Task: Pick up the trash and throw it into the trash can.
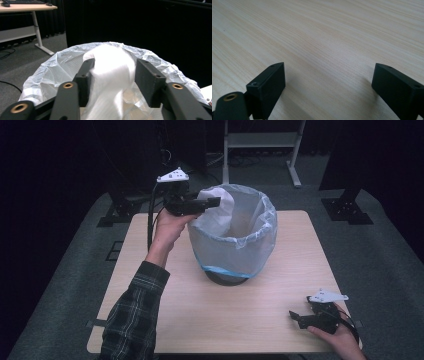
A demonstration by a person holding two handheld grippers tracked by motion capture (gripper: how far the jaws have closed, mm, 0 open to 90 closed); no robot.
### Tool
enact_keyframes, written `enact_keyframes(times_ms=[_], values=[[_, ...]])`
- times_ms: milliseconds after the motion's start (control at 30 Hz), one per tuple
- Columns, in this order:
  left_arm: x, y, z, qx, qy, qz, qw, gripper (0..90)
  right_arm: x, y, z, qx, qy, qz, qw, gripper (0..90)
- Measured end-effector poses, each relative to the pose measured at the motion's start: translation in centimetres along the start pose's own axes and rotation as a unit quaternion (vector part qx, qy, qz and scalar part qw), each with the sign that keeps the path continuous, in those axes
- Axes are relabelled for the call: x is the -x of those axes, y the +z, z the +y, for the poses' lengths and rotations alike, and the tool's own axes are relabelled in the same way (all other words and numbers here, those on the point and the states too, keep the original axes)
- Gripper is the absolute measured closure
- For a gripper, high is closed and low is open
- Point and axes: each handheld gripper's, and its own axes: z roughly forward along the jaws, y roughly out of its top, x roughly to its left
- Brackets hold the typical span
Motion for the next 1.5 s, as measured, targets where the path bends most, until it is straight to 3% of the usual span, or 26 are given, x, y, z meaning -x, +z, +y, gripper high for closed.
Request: enact_keyframes(times_ms=[300,400,433,500,867,1167,1500], values=[[0.5,0.1,0.1,0.005,0.0,-0.006,1.0,35.5,0.0,0.0,0.0,0.0,0.0,0.0,1.0,10.0],[0.7,0.0,0.1,0.004,0.0,-0.003,1.0,26.7,0.0,0.0,0.0,0.0,0.0,0.0,1.0,10.0],[0.9,-0.2,0.1,0.001,0.003,0.001,1.0,26.7,0.0,0.0,0.0,0.0,0.0,0.0,1.0,10.0],[1.1,-0.5,0.0,-0.014,0.005,0.011,0.9998,18.4,0.0,0.0,0.0,0.0,-0.001,0.0,1.0,10.0],[1.4,-3.1,-0.5,-0.018,0.004,0.038,0.9991,2.1,0.0,0.0,0.0,0.0,-0.001,0.0,1.0,10.0],[2.1,-5.4,-1.1,-0.03,0.014,0.046,0.9984,0.0,0.0,0.0,-0.1,0.0,-0.002,-0.001,1.0,10.0],[2.7,-7.6,-2.8,-0.035,0.017,0.054,0.9978,0.0,0.0,-0.1,-0.1,0.0,-0.001,-0.001,1.0,10.0]])
